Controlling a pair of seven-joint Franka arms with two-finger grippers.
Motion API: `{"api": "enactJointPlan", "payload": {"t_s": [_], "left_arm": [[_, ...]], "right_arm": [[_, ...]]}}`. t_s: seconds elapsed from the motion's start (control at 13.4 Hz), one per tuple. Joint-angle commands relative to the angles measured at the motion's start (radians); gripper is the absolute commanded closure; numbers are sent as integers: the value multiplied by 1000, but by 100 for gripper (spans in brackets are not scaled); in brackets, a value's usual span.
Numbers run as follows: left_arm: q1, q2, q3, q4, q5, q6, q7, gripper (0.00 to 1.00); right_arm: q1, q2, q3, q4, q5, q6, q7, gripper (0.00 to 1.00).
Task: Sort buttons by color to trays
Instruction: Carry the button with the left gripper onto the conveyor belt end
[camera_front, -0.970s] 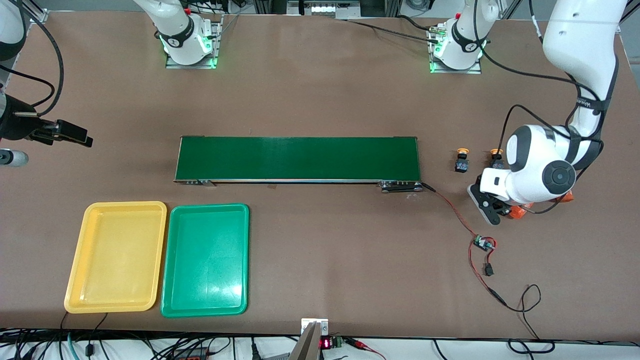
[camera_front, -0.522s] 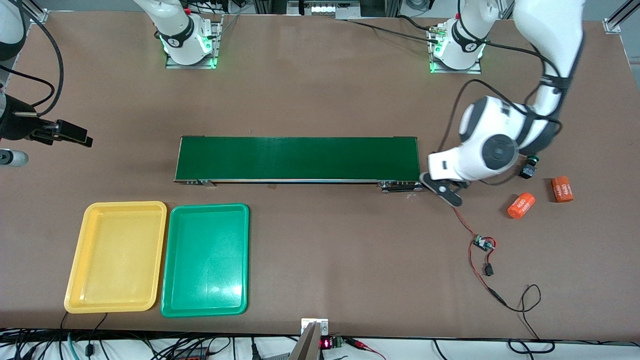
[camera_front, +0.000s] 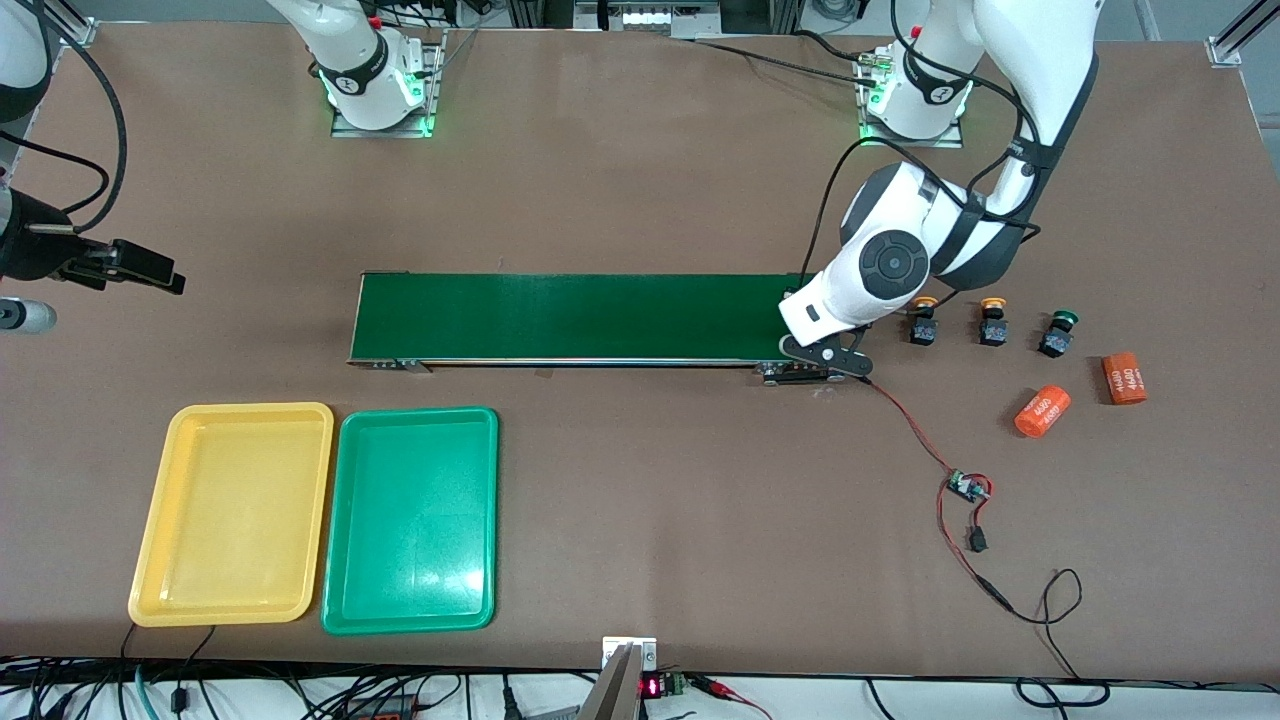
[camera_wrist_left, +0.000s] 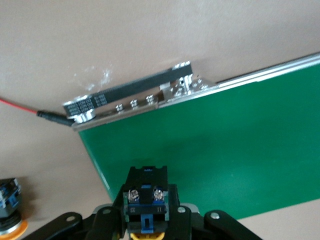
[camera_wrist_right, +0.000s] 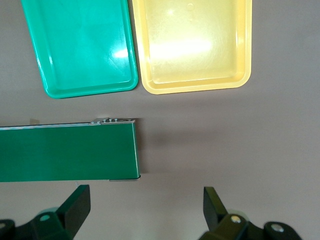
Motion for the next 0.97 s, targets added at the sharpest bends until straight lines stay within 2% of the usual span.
{"api": "enactJointPlan", "payload": {"t_s": [0.0,0.22,0.3,0.37,0.45,0.52,0.75,0.9], "left_arm": [[-4,-5,2,-25,-14,76,-12,100],[-20,19,3,-46,-14,139,-12,98],[-21,25,3,-57,-14,165,-12,94],[-21,25,3,-66,-14,169,-12,82],[-21,25,3,-66,-14,167,-12,46],[-20,13,2,-66,-14,156,-5,0],[15,-95,3,-59,-14,129,-2,0],[109,-154,3,-63,-14,85,-2,0]], "right_arm": [[-9,1,6,10,10,-14,-8,0],[-3,0,6,10,-1,-11,-11,0],[-3,0,6,10,-1,-9,-8,0],[-3,0,6,10,-1,-12,-6,0],[-3,-2,6,10,-1,-12,-3,0],[-3,-3,6,10,-1,-14,-3,0],[-3,-2,6,10,1,-15,4,0],[1,-2,6,10,1,-15,3,0]]}}
